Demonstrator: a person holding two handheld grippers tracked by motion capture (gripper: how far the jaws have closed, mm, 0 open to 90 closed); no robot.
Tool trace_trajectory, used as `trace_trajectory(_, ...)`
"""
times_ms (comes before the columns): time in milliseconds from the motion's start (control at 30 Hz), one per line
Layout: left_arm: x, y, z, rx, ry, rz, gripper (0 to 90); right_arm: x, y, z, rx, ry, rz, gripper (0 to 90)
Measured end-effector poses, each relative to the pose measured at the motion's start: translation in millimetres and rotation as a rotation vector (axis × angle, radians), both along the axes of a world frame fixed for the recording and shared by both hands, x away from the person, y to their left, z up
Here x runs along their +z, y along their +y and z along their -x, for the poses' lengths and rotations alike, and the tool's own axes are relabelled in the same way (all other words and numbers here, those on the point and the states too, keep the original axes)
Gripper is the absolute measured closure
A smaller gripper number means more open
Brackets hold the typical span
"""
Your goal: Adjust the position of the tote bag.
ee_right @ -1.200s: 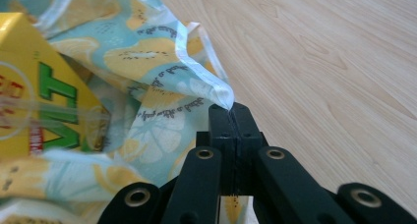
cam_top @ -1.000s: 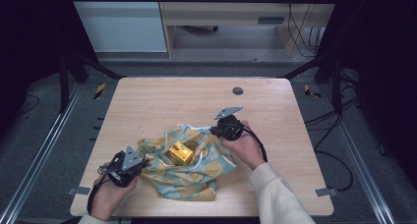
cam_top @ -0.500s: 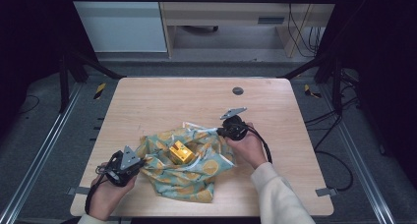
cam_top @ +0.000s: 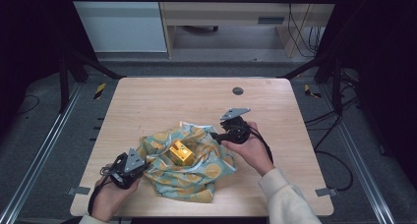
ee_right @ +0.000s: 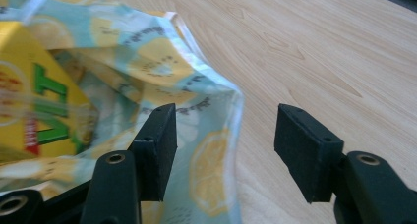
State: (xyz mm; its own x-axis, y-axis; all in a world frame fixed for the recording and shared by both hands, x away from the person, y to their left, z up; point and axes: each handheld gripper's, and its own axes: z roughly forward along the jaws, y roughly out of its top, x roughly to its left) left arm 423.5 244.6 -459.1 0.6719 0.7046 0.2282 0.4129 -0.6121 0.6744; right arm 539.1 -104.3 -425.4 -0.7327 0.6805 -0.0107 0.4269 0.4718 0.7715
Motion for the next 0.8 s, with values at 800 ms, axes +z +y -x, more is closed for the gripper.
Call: trace_trajectory(800, -0.2, -5.0, 4.7, -0.052, 0.026, 0.004, 90.0, -21.1, -10.1, 96.8, 0.12, 0.059, -0.045, 40.5)
